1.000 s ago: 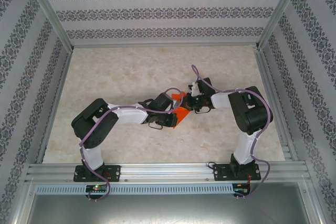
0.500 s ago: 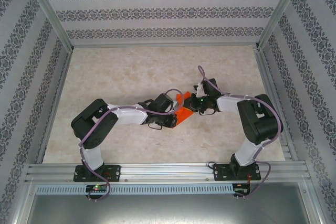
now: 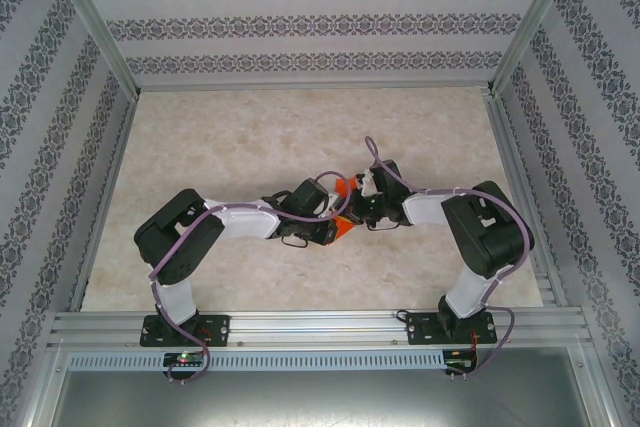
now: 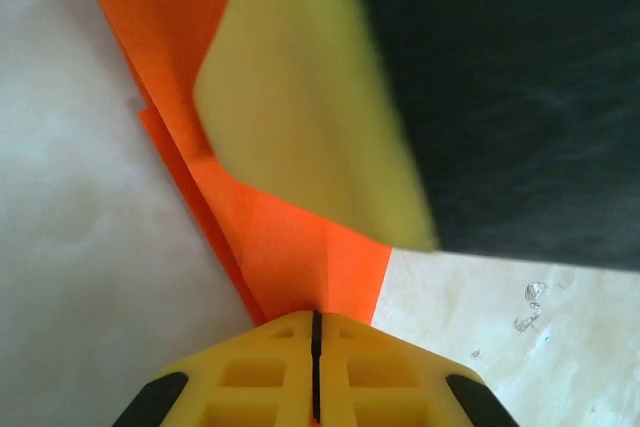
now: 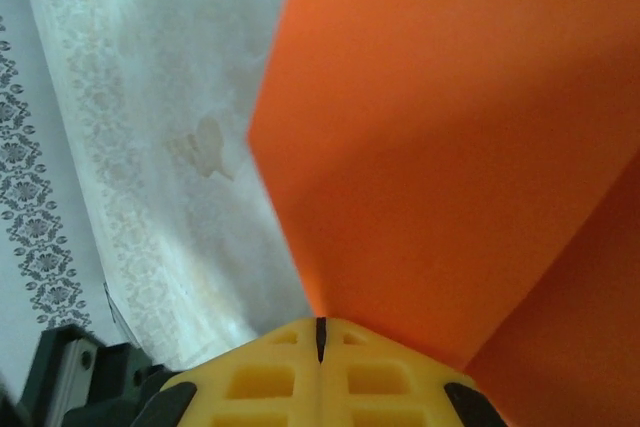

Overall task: Fold a paper plane with a square sheet of paper (pick it up from the middle)
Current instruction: Fourth fold the wing at the center of the table.

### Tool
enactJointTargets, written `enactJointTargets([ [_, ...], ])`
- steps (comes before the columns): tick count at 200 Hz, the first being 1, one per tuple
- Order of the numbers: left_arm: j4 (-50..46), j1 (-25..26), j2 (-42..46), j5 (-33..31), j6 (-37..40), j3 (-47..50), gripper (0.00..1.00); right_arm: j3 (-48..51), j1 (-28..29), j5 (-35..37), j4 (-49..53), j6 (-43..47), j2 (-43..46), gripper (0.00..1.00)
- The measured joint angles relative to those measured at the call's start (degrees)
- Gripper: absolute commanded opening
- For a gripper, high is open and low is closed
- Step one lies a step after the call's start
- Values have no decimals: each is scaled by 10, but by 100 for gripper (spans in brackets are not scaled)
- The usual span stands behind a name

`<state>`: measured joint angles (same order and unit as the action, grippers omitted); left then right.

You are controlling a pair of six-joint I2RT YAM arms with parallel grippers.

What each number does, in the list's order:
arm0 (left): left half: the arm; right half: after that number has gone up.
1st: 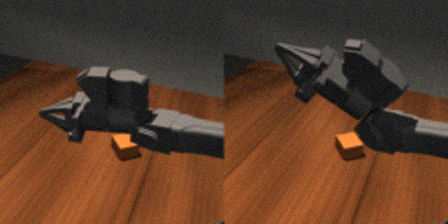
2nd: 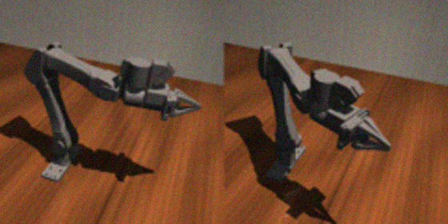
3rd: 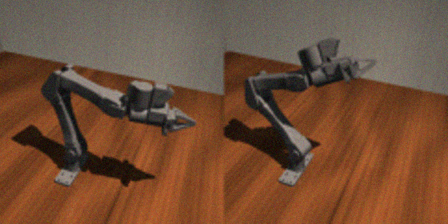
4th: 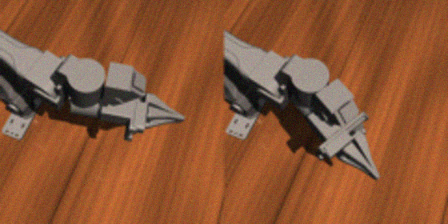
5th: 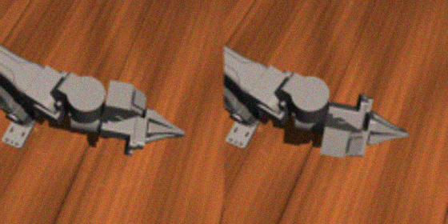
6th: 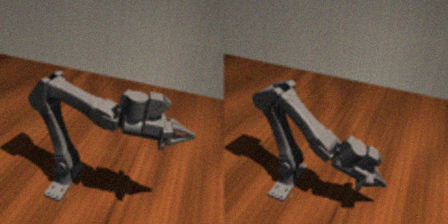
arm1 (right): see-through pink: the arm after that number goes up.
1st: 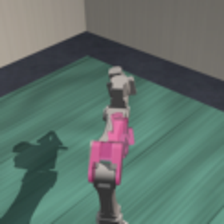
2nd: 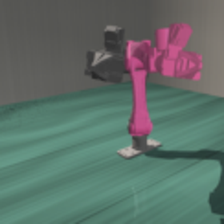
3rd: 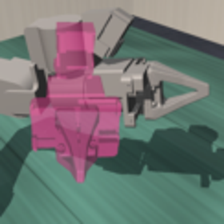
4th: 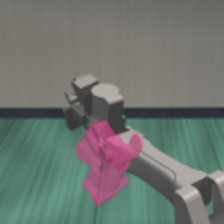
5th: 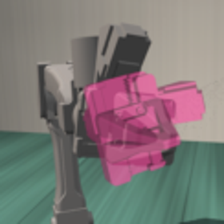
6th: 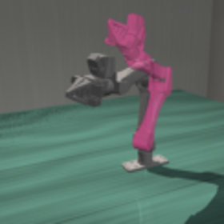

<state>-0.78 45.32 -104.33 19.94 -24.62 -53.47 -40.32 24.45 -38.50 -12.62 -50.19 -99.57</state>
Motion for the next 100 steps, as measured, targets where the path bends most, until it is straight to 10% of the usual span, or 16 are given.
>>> enactJointTargets([
  [100, 4, 7, 12, -13, 2, 13, 10, -21, 1, -2, 22, 34, -37, 1],
])
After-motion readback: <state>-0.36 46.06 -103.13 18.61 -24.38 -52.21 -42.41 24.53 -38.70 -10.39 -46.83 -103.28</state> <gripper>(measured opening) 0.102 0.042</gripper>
